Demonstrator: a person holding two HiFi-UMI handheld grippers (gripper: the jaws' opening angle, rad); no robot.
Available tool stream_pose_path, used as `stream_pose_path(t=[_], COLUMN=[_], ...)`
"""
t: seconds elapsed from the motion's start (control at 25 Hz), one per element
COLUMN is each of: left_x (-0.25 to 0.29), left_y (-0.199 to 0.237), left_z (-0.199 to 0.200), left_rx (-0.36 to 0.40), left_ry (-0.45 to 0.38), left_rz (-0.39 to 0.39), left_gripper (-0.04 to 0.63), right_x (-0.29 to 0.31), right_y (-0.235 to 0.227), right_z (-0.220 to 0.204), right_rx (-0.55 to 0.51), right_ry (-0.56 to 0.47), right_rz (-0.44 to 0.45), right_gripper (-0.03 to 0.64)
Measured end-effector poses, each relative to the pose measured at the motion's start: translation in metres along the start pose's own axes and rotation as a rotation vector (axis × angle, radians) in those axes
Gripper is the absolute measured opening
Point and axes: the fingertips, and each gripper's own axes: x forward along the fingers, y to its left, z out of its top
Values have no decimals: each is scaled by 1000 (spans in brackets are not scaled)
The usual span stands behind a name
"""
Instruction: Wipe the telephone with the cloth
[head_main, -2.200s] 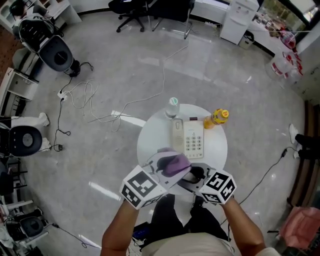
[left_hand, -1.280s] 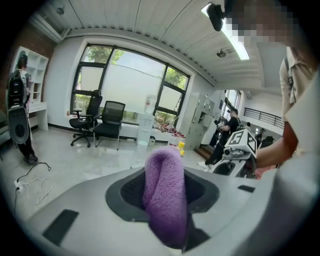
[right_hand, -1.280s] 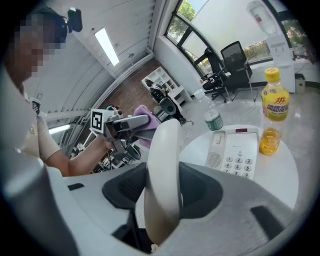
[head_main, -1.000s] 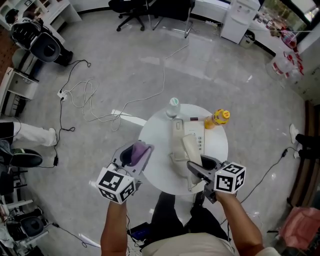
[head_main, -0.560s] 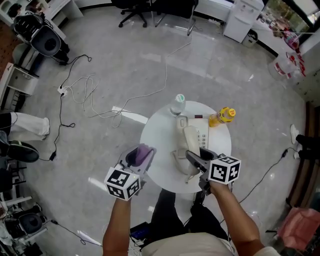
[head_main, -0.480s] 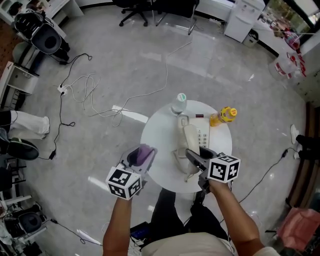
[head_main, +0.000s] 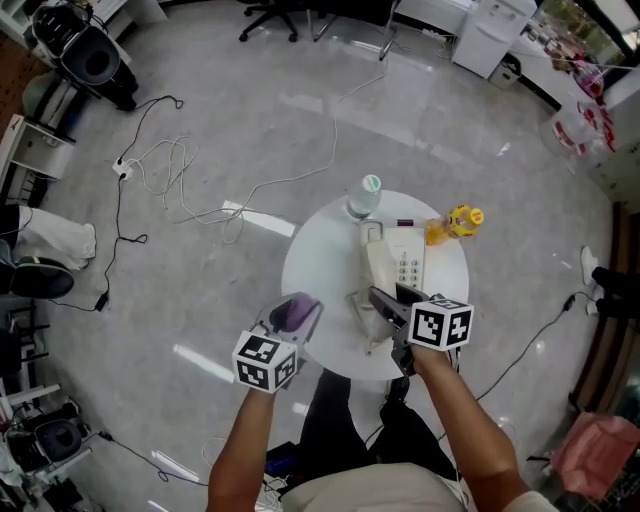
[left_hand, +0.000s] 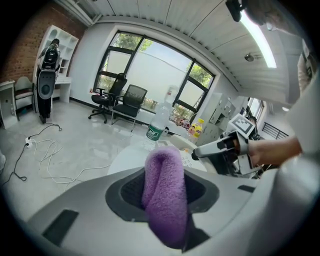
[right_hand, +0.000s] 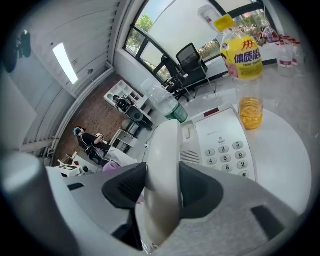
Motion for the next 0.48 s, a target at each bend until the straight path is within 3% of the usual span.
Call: stream_pose_path(t=[0.24, 0.48], left_x=[4, 10], left_y=[-2, -1], left_z=[-14, -7], left_rx=[-17, -17], left_ry=[24, 18], left_rz=[-9, -12], left_gripper=[147, 147], right_x=[2, 6], right_y=[-23, -36], right_z=[-10, -8], right_rx=[61, 75], right_ry=[8, 21], right_rz=[-63, -69], right_gripper=[181, 181])
